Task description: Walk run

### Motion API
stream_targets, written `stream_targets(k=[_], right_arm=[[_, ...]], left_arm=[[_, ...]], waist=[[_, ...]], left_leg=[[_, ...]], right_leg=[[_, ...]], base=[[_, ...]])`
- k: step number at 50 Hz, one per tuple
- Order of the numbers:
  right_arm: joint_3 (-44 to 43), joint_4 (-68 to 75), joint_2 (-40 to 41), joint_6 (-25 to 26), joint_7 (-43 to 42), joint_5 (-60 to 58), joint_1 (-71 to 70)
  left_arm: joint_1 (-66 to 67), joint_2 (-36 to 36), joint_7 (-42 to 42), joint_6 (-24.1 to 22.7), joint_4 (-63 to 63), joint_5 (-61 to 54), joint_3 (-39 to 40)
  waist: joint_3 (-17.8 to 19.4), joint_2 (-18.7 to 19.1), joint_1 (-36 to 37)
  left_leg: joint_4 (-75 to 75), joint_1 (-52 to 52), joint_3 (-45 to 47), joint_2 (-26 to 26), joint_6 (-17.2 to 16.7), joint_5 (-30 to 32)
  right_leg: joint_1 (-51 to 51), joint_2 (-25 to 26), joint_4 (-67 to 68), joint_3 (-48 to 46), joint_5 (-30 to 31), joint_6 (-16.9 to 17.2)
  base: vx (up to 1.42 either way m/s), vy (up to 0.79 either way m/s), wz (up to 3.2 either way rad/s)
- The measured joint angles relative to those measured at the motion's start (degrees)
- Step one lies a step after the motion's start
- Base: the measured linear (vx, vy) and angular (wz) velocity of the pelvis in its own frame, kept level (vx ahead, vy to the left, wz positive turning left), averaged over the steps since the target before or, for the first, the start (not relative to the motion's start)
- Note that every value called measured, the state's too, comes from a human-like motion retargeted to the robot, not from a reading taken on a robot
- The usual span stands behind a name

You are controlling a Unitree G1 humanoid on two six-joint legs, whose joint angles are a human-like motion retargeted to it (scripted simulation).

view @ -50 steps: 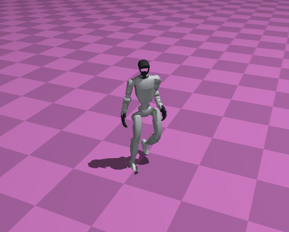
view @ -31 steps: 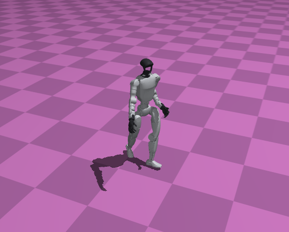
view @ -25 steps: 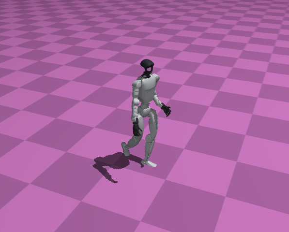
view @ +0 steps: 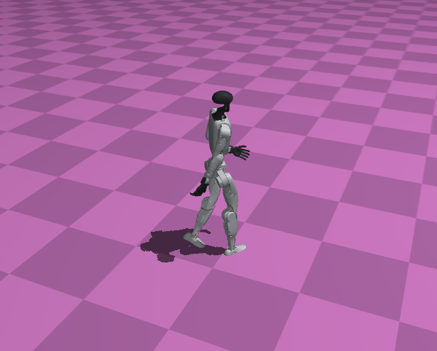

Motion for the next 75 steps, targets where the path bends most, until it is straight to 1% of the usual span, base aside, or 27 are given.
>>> stream_targets(k=[2,3,5,7,10,12,17,20,23,25,27,30,33,35,39,43,48,51,54,56,58,62,65,68,70,72,75], right_arm=[[-0.5,-1.3,-2.3,1.7,-1.9,0.3,-1.3],[-0.4,-2.1,-3.5,2.0,-2.5,1.3,-2.2],[-0.3,-3.9,-6.0,1.9,-3.5,4.6,-4.4],[-0.3,-5.6,-6.3,1.7,-5.0,8.4,-7.3],[-1.3,-9.6,-5.6,0.5,-6.7,10.9,-11.7],[-2.4,-13.3,-5.3,0.0,-7.3,10.8,-14.6],[-3.3,-24.2,-4.5,-1.6,-9.2,11.1,-20.1],[-2.9,-30.4,-4.1,-4.4,-11.8,13.1,-21.8],[-1.8,-35.5,-3.7,-8.3,-14.9,15.7,-22.4],[-0.7,-37.9,-3.5,-10.5,-16.2,16.8,-22.1],[0.2,-39.6,-2.8,-12.3,-16.6,16.3,-20.7],[1.0,-41.4,-1.1,-14.2,-17.8,13.6,-17.4],[2.5,-41.6,0.4,-15.3,-21.5,11.9,-13.1],[2.2,-40.6,0.7,-16.2,-22.9,10.9,-10.7],[1.1,-36.0,1.8,-17.5,-24.3,9.8,-5.5],[0.0,-29.3,2.5,-19.6,-23.8,10.8,-0.4],[0.1,-25.8,3.6,-20.6,-21.7,11.2,5.2],[-0.3,-26.5,4.4,-21.0,-19.6,10.2,6.8],[-0.7,-29.4,4.7,-21.7,-17.6,10.2,7.0],[-1.3,-31.9,4.7,-21.8,-16.5,11.2,6.1],[-2.1,-34.1,4.9,-22.1,-16.0,13.3,4.6],[-0.9,-36.1,6.1,-23.6,-15.5,22.3,-0.5],[2.0,-40.4,6.3,-24.5,-12.2,29.3,-5.2],[4.0,-48.4,6.6,-25.1,-9.1,34.1,-9.8],[5.5,-53.6,6.5,-26.2,-8.6,36.1,-12.6],[7.3,-57.8,5.8,-27.5,-9.1,37.6,-14.7],[9.9,-63.0,4.4,-28.5,-9.8,38.8,-17.0]], left_arm=[[1.0,-0.9,0.9,1.0,1.6,0.2,0.9],[1.3,-1.4,2.4,1.5,2.1,0.1,0.7],[1.6,-2.1,4.9,1.6,1.9,-1.0,-0.4],[1.7,-1.5,4.0,1.1,1.0,-1.3,-0.1],[1.9,-0.8,1.4,1.0,-0.3,-0.5,0.8],[1.7,-0.5,1.6,0.7,-0.8,-0.5,0.5],[1.4,-0.8,3.0,0.4,-1.5,-0.3,-0.3],[1.4,-1.0,2.2,0.3,-1.7,0.2,-0.4],[0.9,-0.5,1.7,-0.1,-1.7,1.2,-0.5],[1.1,-0.1,1.8,-0.4,-1.9,2.2,-0.4],[1.8,0.4,1.8,-0.7,-1.8,3.2,0.0],[1.6,0.8,1.3,-0.2,-0.5,3.2,1.1],[1.0,1.4,2.5,0.0,-0.8,2.6,0.4],[-0.3,1.7,2.9,-0.3,-1.2,2.8,-0.6],[-4.3,2.3,2.4,0.1,-0.8,2.6,-1.7],[-5.8,2.5,2.6,-0.7,-2.7,2.5,-4.6],[-7.8,2.9,1.5,-0.6,-5.0,2.3,-4.9],[-8.2,3.4,2.5,-0.8,-6.0,1.9,-4.9],[-7.2,3.2,3.2,-1.3,-6.7,0.9,-4.3],[-6.0,2.8,3.1,-1.6,-6.6,-0.2,-3.8],[-4.6,2.7,2.8,-1.8,-6.1,-1.2,-3.2],[-0.6,3.3,2.9,-2.0,-5.5,-1.4,-2.7],[0.6,3.4,2.3,-1.6,-6.0,-0.6,-2.1],[1.8,3.1,0.5,-1.9,-7.3,0.9,-0.6],[2.8,2.7,0.5,-2.1,-8.3,1.1,0.0],[3.9,2.8,0.8,-2.1,-9.3,0.8,0.1],[4.6,3.5,0.7,-1.9,-11.1,0.5,0.7]], waist=[[-0.5,1.1,-1.6],[-1.1,1.0,-1.8],[-1.9,-0.7,-2.5],[-2.5,-2.3,-2.7],[-2.3,-4.5,1.0],[-2.2,-5.4,3.1],[-2.6,-6.3,6.9],[-3.0,-6.6,8.7],[-2.8,-6.4,9.2],[-2.6,-7.5,9.7],[-2.8,-8.6,11.0],[-3.2,-8.6,11.7],[-2.7,-3.5,8.2],[-2.1,-1.4,6.7],[-0.6,0.1,5.7],[-0.2,0.3,1.8],[0.8,-2.7,-1.1],[1.4,-4.4,-2.0],[1.8,-3.6,-4.1],[1.5,-2.1,-6.3],[0.8,-0.5,-8.9],[0.9,1.1,-10.6],[1.0,-2.2,-8.7],[1.4,-2.0,-8.2],[2.1,-2.8,-6.2],[2.8,-4.5,-3.7],[4.0,-6.4,1.3]], left_leg=[[9.2,-3.8,2.2,0.7,-9.7,8.7],[13.7,-6.9,6.4,2.2,-16.5,11.3],[19.7,-11.7,22.2,6.2,-23.7,16.1],[26.1,-16.3,30.7,11.9,-23.1,17.7],[32.3,-22.1,35.6,14.1,-17.1,10.3],[31.5,-26.0,37.6,14.5,-15.2,6.8],[19.7,-34.2,41.1,16.3,-7.2,-2.4],[6.4,-34.9,50.0,19.1,-1.7,-5.2],[-4.9,-32.9,52.3,15.7,1.4,-9.2],[-7.8,-31.4,52.8,14.1,4.9,-5.3],[-8.9,-28.9,52.5,12.4,6.3,-7.0],[-7.7,-28.6,38.8,9.3,6.3,-9.6],[-8.4,-21.9,41.7,14.4,6.3,-12.3],[-9.1,-19.0,38.2,14.7,6.3,-13.4],[-11.1,-13.8,33.9,14.8,5.7,-14.5],[-13.7,-9.0,28.9,13.6,5.1,-15.7],[-14.7,-3.6,24.6,10.3,4.8,-18.9],[-15.3,0.0,23.8,9.5,3.7,-20.4],[-14.4,2.7,24.0,11.0,1.0,-20.4],[-12.5,3.2,24.4,12.7,-2.2,-17.3],[-9.2,2.9,24.3,14.4,-7.3,-10.6],[9.6,-2.5,23.4,16.0,-20.0,14.4],[29.6,-12.2,25.5,11.9,-22.8,26.0],[38.3,-22.3,29.6,15.5,-17.4,11.9],[37.9,-28.2,30.5,15.0,-15.2,4.2],[31.0,-32.0,33.1,14.9,-11.8,-0.3],[14.7,-35.6,38.3,16.8,-7.3,-2.4]], right_leg=[[1.7,-1.1,0.6,-3.8,-2.2,-0.3],[2.6,-1.5,0.4,-5.8,-2.8,-1.2],[3.8,-6.1,0.8,-11.7,-4.2,-0.7],[5.5,-5.7,-0.2,-14.8,-4.6,-1.9],[9.2,-4.3,-2.0,-18.8,-4.6,-3.4],[11.0,-3.8,-2.7,-21.3,-5.1,-3.5],[15.0,-2.0,-3.7,-27.9,-6.6,-3.0],[17.3,-0.4,-4.2,-32.0,-6.9,-2.9],[20.1,2.0,-4.6,-36.8,-5.8,-2.1],[21.9,1.7,-3.6,-38.5,-4.1,-0.3],[22.9,1.2,-0.5,-38.2,0.7,2.5],[22.2,0.6,7.7,-36.6,17.1,6.5],[17.0,4.0,23.0,-36.5,28.9,5.1],[12.0,6.2,31.6,-33.4,27.0,6.4],[3.2,9.3,37.0,-23.7,14.2,8.8],[-4.6,2.8,32.6,-23.5,5.8,5.4],[-11.3,-7.5,18.2,-26.7,2.9,4.0],[-15.4,-8.5,11.9,-25.0,0.7,3.7],[-17.5,-7.0,9.0,-24.1,-0.4,1.7],[-17.7,-4.9,9.9,-24.1,0.9,-2.3],[-16.8,-4.9,11.8,-28.2,1.0,-4.8],[-13.4,0.5,14.5,-21.9,-6.6,-9.9],[-7.9,-1.7,13.7,-22.1,-9.1,-10.8],[-3.3,0.3,11.2,-22.1,-9.9,-11.1],[1.2,1.8,7.2,-20.4,-8.6,-11.6],[5.0,3.2,3.9,-18.8,-6.0,-12.4],[10.6,5.2,-0.3,-17.6,0.0,-12.0]], base=[[0.56,-0.24,2.01],[0.58,-0.09,1.99],[0.56,0.03,2.14],[0.29,-0.32,1.88],[0.32,-0.36,0.86],[0.35,-0.17,0.93],[0.42,-0.10,1.10],[0.60,-0.04,1.11],[0.47,-0.07,1.24],[0.64,-0.08,0.81],[0.85,-0.09,0.26],[0.84,-0.07,0.35],[0.83,-0.03,1.40],[0.65,-0.07,1.55],[0.61,-0.19,1.26],[0.77,-0.26,1.69],[0.73,-0.47,0.90],[0.77,-0.65,0.28],[1.00,-0.80,0.13],[0.82,-0.53,0.29],[0.81,-0.54,0.35],[1.04,-0.77,-0.24],[0.93,-0.55,-0.81],[0.92,-0.45,-0.44],[0.93,-0.40,-0.87],[1.08,-0.44,-1.13],[0.93,-0.34,-1.27]])
